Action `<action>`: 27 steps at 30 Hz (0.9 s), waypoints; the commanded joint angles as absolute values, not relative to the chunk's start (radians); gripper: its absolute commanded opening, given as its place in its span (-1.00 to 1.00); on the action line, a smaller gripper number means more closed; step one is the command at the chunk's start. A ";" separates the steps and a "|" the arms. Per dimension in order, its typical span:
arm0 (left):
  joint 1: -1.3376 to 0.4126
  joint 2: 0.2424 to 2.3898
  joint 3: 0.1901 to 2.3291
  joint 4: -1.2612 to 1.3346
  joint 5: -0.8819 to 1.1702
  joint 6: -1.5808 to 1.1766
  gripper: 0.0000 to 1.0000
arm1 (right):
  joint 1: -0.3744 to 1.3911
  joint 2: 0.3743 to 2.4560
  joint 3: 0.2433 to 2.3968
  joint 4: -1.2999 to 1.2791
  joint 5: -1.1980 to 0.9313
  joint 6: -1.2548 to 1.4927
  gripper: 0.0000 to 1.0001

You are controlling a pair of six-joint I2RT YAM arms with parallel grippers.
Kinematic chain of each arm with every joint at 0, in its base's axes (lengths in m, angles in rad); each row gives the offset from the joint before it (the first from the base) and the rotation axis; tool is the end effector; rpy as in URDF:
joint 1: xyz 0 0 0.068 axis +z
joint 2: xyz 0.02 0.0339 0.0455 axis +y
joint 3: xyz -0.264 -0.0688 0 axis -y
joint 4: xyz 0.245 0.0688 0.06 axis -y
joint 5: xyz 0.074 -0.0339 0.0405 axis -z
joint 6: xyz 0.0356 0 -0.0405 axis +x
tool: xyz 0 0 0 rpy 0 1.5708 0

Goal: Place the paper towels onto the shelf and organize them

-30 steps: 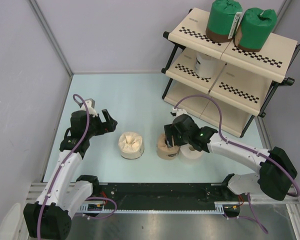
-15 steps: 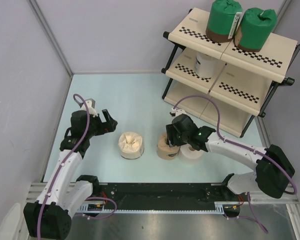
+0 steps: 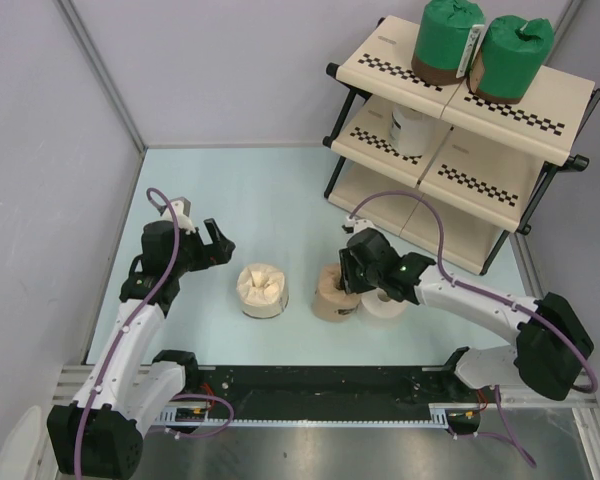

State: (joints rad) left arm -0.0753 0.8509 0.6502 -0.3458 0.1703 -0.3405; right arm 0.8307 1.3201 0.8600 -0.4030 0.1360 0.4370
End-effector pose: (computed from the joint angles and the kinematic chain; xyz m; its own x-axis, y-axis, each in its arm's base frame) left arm 0.1902 -0.0204 0.2653 -0.5615 -0.2877 -0.7759 0.0329 0.9291 -0.3683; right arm 0.1868 0.1974 0.2312 -0.7487 -0.1980 -0.6326 -0.3921 0.9018 0.1818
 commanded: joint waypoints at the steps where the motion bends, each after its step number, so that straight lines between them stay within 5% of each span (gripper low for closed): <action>1: -0.067 0.848 0.660 -0.324 0.186 -0.345 1.00 | 0.793 1.168 0.859 -0.381 0.058 0.463 -0.40; 7: -0.067 0.850 0.660 -0.325 0.187 -0.347 1.00 | 0.709 0.926 0.942 -0.432 0.079 0.469 -0.35; 14: -0.067 0.851 0.660 -0.324 0.187 -0.347 1.00 | 0.600 0.778 1.100 -0.537 0.470 0.393 -0.38; 27: -0.067 0.848 0.658 -0.324 0.190 -0.347 0.99 | 0.273 0.813 1.138 -0.362 0.563 0.423 -0.39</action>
State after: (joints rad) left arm -0.0753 0.8509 0.6502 -0.3458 0.1699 -0.3405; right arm 0.3202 0.7731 1.1019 -0.4950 0.5327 0.4076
